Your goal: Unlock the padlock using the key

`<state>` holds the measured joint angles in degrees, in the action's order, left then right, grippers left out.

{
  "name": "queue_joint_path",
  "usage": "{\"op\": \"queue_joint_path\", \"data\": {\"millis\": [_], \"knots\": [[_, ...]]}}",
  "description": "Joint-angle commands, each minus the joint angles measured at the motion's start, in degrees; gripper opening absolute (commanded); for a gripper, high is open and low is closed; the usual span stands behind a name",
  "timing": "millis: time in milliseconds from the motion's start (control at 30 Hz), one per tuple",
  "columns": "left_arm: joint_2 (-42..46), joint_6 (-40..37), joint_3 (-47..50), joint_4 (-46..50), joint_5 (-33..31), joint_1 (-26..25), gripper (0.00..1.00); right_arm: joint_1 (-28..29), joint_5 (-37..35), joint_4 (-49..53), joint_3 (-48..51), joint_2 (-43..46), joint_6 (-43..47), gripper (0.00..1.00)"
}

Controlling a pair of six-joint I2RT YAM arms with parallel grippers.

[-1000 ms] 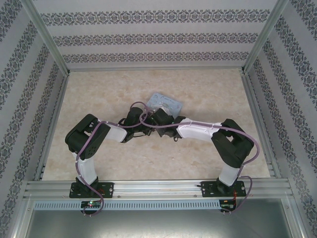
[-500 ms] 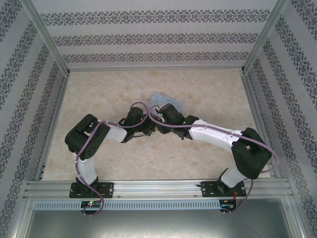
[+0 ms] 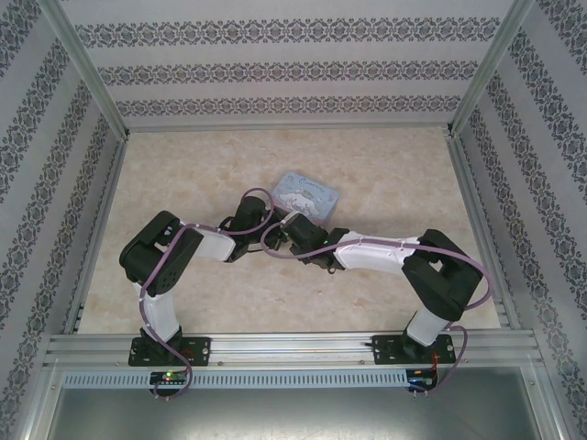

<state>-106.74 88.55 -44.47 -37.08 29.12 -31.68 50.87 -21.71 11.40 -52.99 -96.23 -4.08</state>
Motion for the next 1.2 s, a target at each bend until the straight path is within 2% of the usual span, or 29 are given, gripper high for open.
{"op": "queue_joint_path", "data": {"millis": [0, 233, 600, 867, 1167], "knots": [[1.9, 0.7, -2.0, -0.7, 2.1, -0.1, 0.0, 0.8, -4.9, -2.3, 0.0, -2.0, 1.6, 0.32], [1.3, 0.9, -2.0, -1.1, 2.7, 0.0, 0.0, 1.4, -8.8, -3.7, -1.8, -4.5, 2.1, 0.29], [0.5, 1.5, -1.7, -2.3, 3.2, 0.0, 0.0, 1.4, -9.0, -4.8, -4.9, -6.2, 1.3, 0.26], [0.5, 2.0, -1.1, -3.2, 3.0, 0.0, 0.0, 0.7, -3.5, -4.1, -6.2, -5.0, -3.6, 0.27], [0.6, -2.7, -1.1, -0.1, 1.9, 0.2, 0.0, -4.2, 10.1, -4.0, 1.0, 4.9, -12.2, 0.41]]}}
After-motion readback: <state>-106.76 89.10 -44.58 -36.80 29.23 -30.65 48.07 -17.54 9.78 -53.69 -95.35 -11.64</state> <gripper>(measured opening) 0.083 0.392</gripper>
